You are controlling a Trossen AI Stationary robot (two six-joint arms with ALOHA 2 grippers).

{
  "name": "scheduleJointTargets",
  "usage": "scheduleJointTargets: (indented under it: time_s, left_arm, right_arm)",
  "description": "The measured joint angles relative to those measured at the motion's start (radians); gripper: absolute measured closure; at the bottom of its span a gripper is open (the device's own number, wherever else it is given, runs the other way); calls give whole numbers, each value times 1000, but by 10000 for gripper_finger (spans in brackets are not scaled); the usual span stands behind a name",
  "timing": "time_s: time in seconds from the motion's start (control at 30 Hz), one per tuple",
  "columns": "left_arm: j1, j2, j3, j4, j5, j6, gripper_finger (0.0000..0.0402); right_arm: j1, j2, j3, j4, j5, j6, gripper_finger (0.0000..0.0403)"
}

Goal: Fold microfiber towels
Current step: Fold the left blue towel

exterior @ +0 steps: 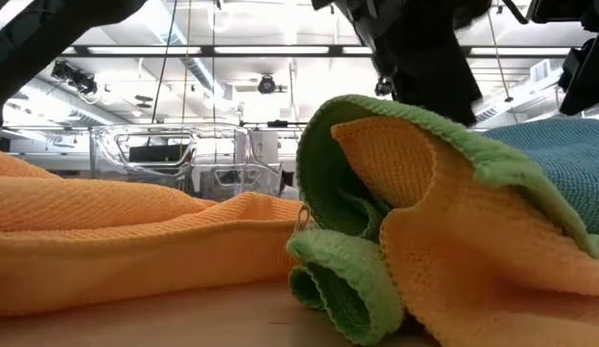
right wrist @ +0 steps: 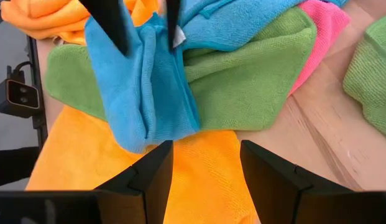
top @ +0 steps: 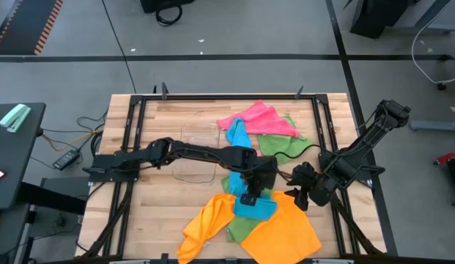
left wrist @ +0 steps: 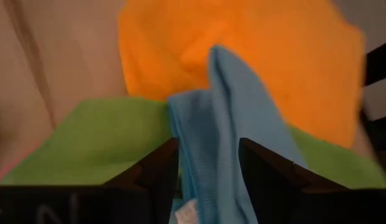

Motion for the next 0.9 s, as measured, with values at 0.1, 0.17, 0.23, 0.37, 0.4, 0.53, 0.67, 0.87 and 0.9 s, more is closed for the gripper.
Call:
scheduleJointTargets:
  time_s: [0.1, 0.17, 0.23, 0.37, 0.4, 0.53, 0.67, 0.87, 0.9]
  left_arm:
    - [-19, -21, 1, 3, 86, -2, 233]
    - [-44, -21, 1, 0, 100, -10, 237]
    - [-70, -12, 0, 2, 100, -18, 242]
    - [-114, 24, 0, 11, -46, -19, 252]
    - [-123, 29, -1, 15, -103, -18, 254]
    - [-140, 41, 3, 53, -212, -7, 257]
    - [-129, 75, 0, 58, -224, -38, 249]
    - [-111, 102, -1, 34, -218, -94, 247]
    - [-108, 104, -2, 40, -212, -110, 249]
  right_arm:
    - [0, 0, 0, -10, 0, -10, 207]
    - [0, 0, 0, -10, 12, -18, 207]
    - [0, 0, 0, -10, 31, -18, 207]
    - [0, 0, 0, -9, 42, -14, 207]
    - [0, 0, 0, -8, 42, -11, 207]
    - [0, 0, 0, -7, 42, -9, 207]
    - [0, 0, 0, -2, 42, 1, 207]
    - [16, 0, 0, 10, 41, 11, 207]
    - [22, 0, 0, 12, 42, 15, 207]
